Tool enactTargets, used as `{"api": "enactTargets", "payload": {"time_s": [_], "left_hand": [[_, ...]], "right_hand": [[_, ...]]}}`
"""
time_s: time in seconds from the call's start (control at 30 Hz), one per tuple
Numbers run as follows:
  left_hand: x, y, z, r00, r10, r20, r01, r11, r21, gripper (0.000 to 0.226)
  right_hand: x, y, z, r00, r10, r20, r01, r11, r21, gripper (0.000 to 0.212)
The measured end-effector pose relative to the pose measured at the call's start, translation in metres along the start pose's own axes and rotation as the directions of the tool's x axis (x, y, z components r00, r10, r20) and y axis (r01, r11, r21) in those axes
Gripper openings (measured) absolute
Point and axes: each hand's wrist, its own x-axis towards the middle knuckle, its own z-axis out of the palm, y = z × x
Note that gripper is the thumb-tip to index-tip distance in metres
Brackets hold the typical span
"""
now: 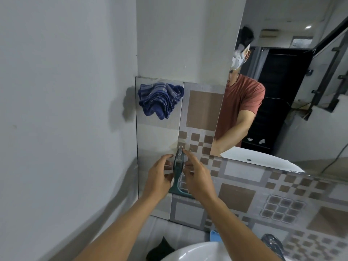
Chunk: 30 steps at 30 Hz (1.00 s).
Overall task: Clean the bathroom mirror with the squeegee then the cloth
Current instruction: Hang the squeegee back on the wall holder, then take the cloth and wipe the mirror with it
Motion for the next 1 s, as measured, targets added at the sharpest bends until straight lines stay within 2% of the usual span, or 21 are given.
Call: {"api": "enactTargets", "payload": {"time_s": [0.1, 0.23, 0.4, 0.5, 0.6, 0.77, 0.87, 1.0], "left_hand": [[-0.003, 0.01, -0.018, 0.999, 0.0, -0.045, 0.0, 1.0, 0.016, 0.053], [0.001, 0.039, -0.055, 0.98, 0.135, -0.149, -0.127, 0.99, 0.064, 0.027], [0.027, 0.094, -0.107, 0.849, 0.345, -0.4, -0.278, 0.936, 0.217, 0.019], [0.06, 0.12, -0.133, 0.798, 0.421, -0.432, -0.278, 0.892, 0.356, 0.015], [0.089, 0.135, -0.147, 0.841, 0.389, -0.376, -0.218, 0.88, 0.423, 0.018], [0.121, 0.14, -0.152, 0.965, 0.176, -0.192, -0.077, 0.896, 0.437, 0.033], [0.122, 0.142, -0.153, 0.98, 0.153, -0.123, -0.084, 0.893, 0.442, 0.035], [0.121, 0.143, -0.155, 0.987, 0.111, -0.113, -0.047, 0.889, 0.456, 0.035]], "right_hand": [[-0.004, -0.017, -0.016, 0.999, -0.045, -0.014, 0.045, 0.999, -0.028, 0.053], [0.001, -0.05, -0.04, 0.988, -0.131, -0.086, 0.128, 0.991, -0.047, 0.039], [0.025, -0.109, -0.065, 0.955, -0.235, -0.18, 0.233, 0.972, -0.034, 0.037], [0.047, -0.138, -0.077, 0.95, -0.255, -0.179, 0.246, 0.967, -0.072, 0.042], [0.065, -0.161, -0.084, 0.959, -0.234, -0.159, 0.227, 0.972, -0.063, 0.037], [0.086, -0.179, -0.085, 0.975, -0.135, -0.175, 0.138, 0.99, 0.004, 0.03], [0.091, -0.18, -0.081, 0.971, -0.139, -0.192, 0.144, 0.989, 0.011, 0.026], [0.093, -0.181, -0.078, 0.976, -0.118, -0.184, 0.128, 0.991, 0.043, 0.046]]}}
